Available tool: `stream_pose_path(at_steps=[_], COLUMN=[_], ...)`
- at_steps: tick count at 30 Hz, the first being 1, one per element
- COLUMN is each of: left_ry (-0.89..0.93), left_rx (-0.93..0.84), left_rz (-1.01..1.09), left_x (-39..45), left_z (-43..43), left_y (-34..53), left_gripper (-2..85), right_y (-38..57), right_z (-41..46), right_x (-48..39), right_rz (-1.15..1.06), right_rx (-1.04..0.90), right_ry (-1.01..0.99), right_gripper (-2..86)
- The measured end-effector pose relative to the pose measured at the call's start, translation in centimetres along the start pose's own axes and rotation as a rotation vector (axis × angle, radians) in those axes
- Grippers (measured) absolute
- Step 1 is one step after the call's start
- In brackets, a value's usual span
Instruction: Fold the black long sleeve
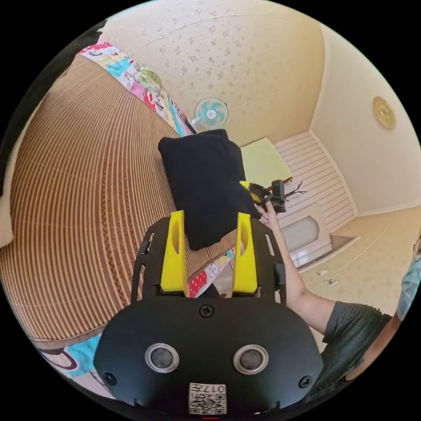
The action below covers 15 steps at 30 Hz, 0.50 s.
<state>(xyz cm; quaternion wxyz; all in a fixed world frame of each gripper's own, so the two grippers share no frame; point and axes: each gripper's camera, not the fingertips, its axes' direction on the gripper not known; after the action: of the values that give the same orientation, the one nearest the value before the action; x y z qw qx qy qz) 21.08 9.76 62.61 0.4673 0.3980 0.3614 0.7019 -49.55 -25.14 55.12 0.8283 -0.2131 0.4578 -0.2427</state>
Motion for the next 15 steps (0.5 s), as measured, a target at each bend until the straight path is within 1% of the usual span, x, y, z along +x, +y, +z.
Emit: stream_pose_path(at_steps=[2,3,5,6,8,10,11,13,15], left_ry=[0.015,0.008,-0.039,-0.040,-0.028,-0.024,0.008,0.039,0.073], left_rx=[-0.044,-0.054,-0.138,-0.166,-0.266,-0.329,-0.356,-0.369,-0.387], left_rz=[-0.012,-0.010,-0.025,-0.035,-0.096,-0.153,-0.181,-0.228,-0.226], left_x=[-0.5,-0.5,-1.0,-1.2,-2.5,-3.7,-4.3,-4.9,-4.6], left_z=[3.2,4.0,8.1,9.2,13.2,15.6,16.7,17.6,17.9], left_y=[-0.2,-0.2,-0.3,-0.3,0.0,0.4,0.7,1.3,2.1], left_gripper=[17.4,17.7,19.6,20.2,19.9,17.8,15.7,12.2,9.1], right_y=[5.2,8.8,14.3,17.8,22.7,26.9,29.2,31.8,34.0], right_z=[-3.6,-5.2,-6.8,-7.3,-7.4,-6.8,-6.0,-4.4,-2.0], right_x=[5.4,8.2,11.5,13.0,14.2,14.8,15.1,15.5,16.2], right_rz=[0.071,0.124,0.222,0.272,0.302,0.306,0.318,0.346,0.373], right_rx=[0.096,0.125,0.180,0.221,0.277,0.313,0.327,0.335,0.369], right_ry=[-0.013,0.006,-0.006,-0.049,-0.143,-0.230,-0.279,-0.360,-0.515], right_gripper=[12.3,14.4,16.4,17.0,17.5,17.9,18.0,18.6,19.8])
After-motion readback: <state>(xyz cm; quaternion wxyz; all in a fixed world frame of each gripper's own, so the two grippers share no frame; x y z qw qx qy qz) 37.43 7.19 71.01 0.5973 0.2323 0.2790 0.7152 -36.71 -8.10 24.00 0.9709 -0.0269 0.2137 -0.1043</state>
